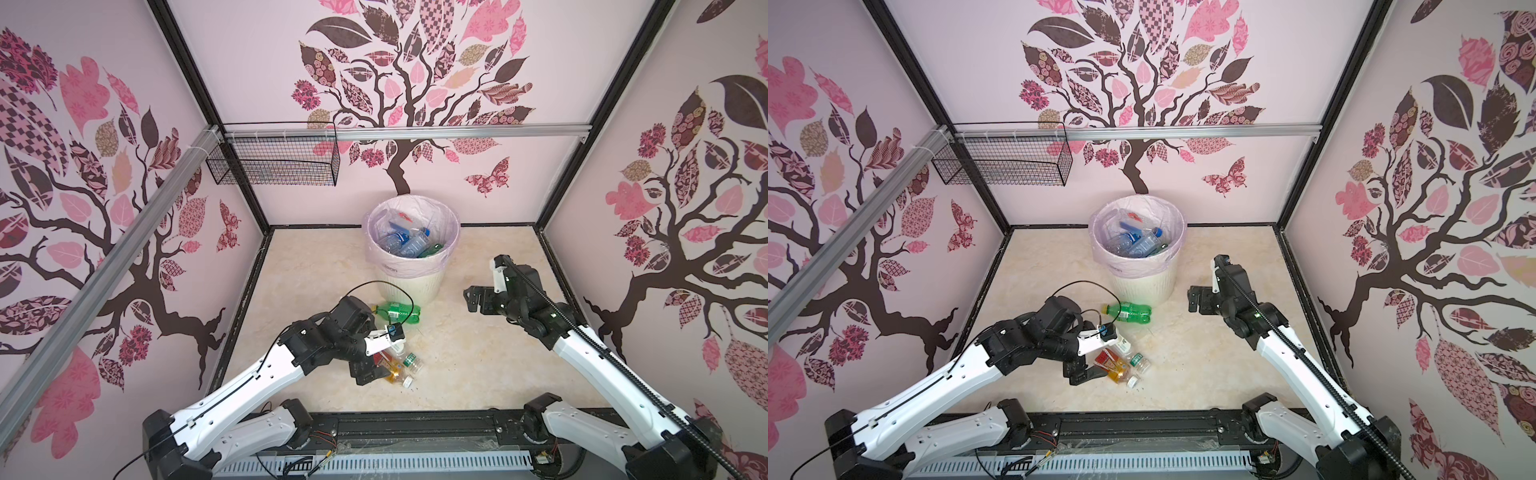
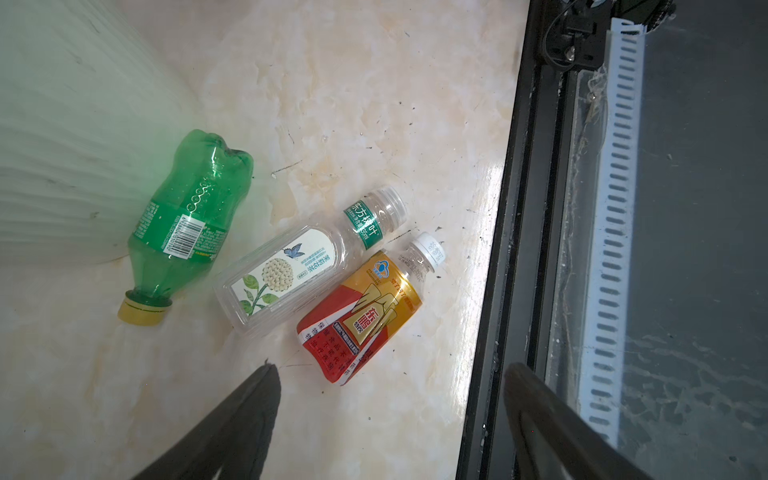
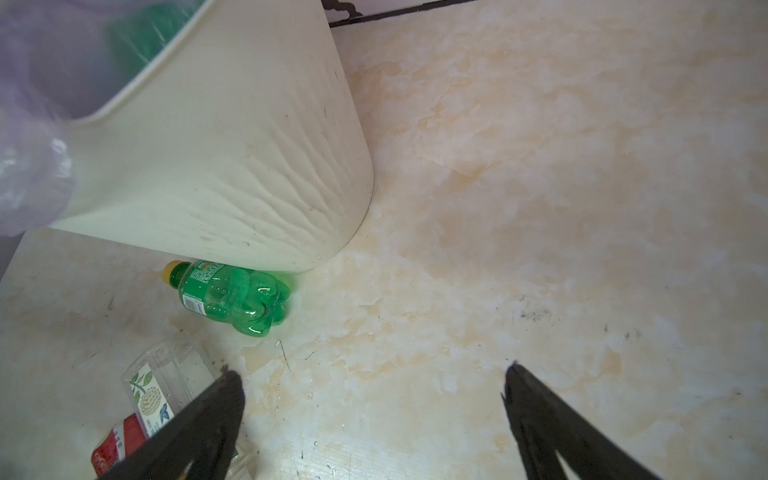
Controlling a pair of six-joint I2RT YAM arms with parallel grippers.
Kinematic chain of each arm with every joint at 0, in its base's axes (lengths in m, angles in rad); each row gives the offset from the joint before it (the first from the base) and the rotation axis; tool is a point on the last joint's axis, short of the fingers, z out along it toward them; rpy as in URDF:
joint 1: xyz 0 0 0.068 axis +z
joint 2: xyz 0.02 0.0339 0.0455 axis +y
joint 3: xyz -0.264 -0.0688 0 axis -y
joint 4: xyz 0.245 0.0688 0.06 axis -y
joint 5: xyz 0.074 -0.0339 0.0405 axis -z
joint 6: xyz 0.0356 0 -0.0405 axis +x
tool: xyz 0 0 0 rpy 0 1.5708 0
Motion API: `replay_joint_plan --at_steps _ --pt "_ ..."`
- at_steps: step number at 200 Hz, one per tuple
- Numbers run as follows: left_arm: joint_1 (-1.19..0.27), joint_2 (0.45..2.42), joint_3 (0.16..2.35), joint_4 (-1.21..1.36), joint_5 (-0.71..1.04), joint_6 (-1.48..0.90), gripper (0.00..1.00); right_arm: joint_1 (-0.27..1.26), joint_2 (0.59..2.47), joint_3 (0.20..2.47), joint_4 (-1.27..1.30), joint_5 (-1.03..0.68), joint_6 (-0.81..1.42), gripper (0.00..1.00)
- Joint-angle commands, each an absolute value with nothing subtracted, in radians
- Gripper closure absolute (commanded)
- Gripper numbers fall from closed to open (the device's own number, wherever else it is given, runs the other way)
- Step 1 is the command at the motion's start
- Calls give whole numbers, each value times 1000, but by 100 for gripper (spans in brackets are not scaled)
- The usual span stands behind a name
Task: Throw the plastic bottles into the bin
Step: 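Lower the left gripper onto the yellow-labelled bottle while the right gripper draws back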
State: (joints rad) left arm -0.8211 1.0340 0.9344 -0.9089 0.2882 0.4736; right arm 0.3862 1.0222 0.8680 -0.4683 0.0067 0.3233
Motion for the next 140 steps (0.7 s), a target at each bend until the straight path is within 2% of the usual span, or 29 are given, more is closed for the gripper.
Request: replay_joint_plan --at_steps 1,37,77,140 --pt "-828 1078 907 -836 286 506 13 384 1022 856 -433 -41 362 0" --pt "-867 1179 909 -834 294 535 14 383 999 835 -434 -21 351 0" --pt "-953 1310 891 -838 172 575 15 383 987 815 -433 -20 350 0" --pt "-958 1388 824 -731 111 599 13 381 957 788 -446 11 330 0"
